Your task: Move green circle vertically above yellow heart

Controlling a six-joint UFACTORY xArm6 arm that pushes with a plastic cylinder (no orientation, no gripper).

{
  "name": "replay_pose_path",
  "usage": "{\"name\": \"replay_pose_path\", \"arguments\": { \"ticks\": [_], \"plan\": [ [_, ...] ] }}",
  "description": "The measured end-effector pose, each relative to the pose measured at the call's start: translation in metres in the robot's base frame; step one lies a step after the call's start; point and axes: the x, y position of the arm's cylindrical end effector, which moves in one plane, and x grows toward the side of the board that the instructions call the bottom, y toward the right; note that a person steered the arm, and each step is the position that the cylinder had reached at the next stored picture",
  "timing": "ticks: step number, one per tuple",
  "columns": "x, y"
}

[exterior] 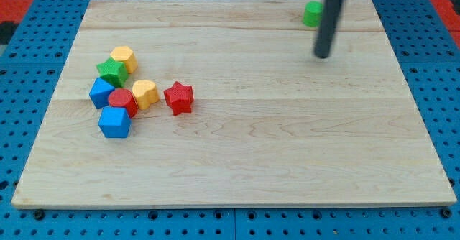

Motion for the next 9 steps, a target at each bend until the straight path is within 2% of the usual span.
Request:
{"name": "replay_pose_path", "arguments": {
  "ticks": [1,2,4,6,8,9],
  "plan": [
    [-0.021,0.104],
    [-0.025,0.132],
    [-0.032,0.143],
    [-0.115,0.073],
    [-0.093,-0.092],
    [-0.095,-0.181]
  ]
}}
